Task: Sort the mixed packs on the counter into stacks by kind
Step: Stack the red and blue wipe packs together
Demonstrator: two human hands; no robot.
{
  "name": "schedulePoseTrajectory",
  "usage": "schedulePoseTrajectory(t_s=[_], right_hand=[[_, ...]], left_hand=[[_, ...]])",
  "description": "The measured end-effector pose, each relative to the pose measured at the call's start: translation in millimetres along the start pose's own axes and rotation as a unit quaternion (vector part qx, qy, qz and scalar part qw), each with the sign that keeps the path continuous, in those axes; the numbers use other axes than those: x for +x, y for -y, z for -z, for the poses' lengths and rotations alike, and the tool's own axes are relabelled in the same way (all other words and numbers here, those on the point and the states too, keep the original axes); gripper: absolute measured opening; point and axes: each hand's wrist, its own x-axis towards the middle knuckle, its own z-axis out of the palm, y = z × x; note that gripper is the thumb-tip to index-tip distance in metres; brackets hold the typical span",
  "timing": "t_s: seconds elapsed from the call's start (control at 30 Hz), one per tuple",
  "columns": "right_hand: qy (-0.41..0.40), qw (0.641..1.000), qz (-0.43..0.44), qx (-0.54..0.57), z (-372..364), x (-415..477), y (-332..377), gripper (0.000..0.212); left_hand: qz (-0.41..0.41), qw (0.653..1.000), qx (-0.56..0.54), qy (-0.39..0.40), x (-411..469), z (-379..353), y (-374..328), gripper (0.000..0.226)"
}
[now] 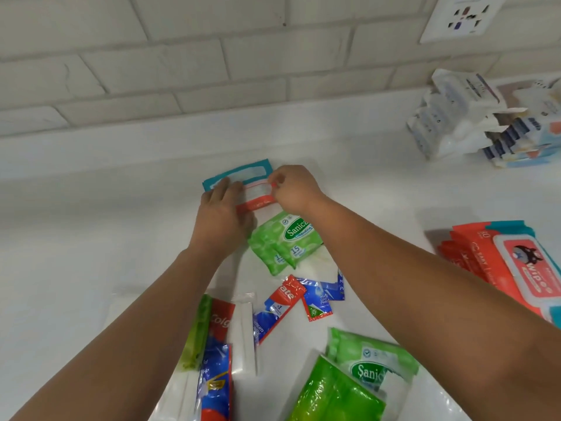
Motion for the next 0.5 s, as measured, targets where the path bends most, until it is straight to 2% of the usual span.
schedulePoseTrajectory(t_s=[0.1, 0.2, 0.3, 0.5], right_hand=[[0.008, 0.988, -0.057, 0.146, -3, 2, 5, 0.035], [0.036, 0.971, -0.060, 0.229, -1, -5, 16, 0.031], [0.036, 0.944, -0.056, 0.324, 7, -16, 31, 0.024], [0.007, 0.915, -0.017, 0.402, 35, -49, 52, 0.014]], left_hand=[[-0.006, 1.000, -0.002, -0.015, -1, -2, -2, 0.058], [0.022, 0.998, -0.025, -0.047, 0, 0, -5, 0.061], [0.040, 0.992, -0.051, -0.107, -4, 6, -6, 0.045], [0.033, 0.984, -0.075, -0.157, -14, 29, -36, 0.025]])
